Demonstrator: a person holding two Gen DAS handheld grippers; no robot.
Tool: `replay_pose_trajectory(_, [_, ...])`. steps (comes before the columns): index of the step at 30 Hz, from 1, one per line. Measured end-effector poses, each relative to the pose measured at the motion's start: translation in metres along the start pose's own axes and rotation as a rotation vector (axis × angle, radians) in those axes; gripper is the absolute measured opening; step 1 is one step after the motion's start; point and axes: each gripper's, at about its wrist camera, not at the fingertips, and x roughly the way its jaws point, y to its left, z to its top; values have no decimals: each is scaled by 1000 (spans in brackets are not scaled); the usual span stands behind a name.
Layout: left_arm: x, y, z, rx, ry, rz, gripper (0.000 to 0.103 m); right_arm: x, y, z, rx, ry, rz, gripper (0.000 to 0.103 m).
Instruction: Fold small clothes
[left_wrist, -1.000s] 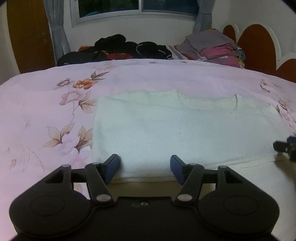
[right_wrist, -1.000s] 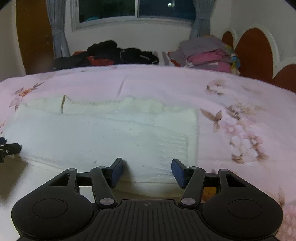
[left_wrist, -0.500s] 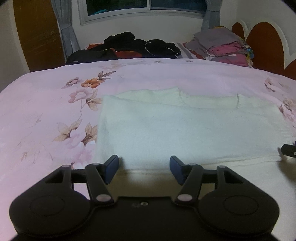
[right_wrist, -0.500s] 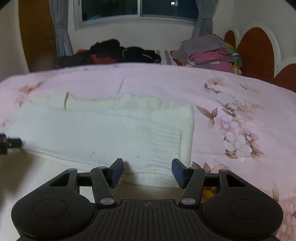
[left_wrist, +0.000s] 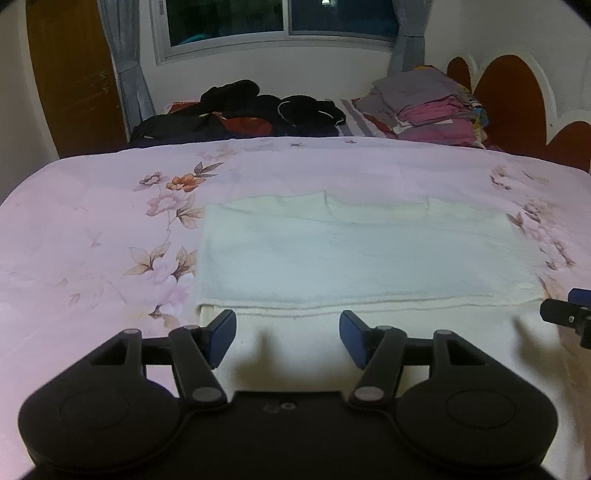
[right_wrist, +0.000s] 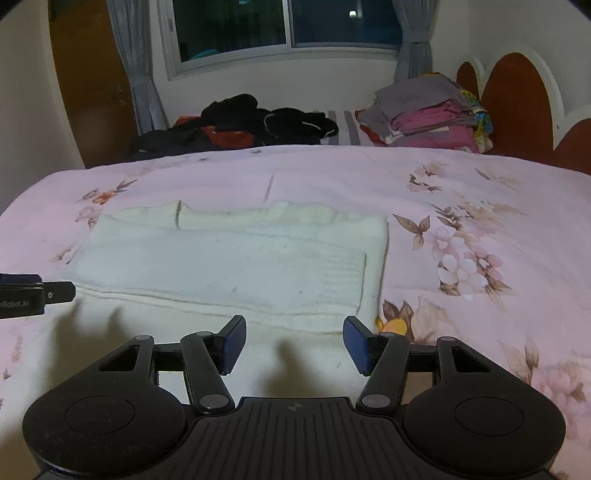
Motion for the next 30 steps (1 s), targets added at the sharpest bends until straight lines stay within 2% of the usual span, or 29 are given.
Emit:
replay_pose_trajectory(7, [-34, -3, -15, 33, -6, -24, 63, -40, 15, -20, 23, -23, -11, 58])
replay_pose_trajectory(23, [-122, 22, -92, 61, -36, -80, 69, -142, 67, -104, 13, -35, -46, 58])
replay_pose_trajectory(30, [-142, 29, -123, 69, -22, -94, 72, -175, 74, -136, 22, -46, -72, 58])
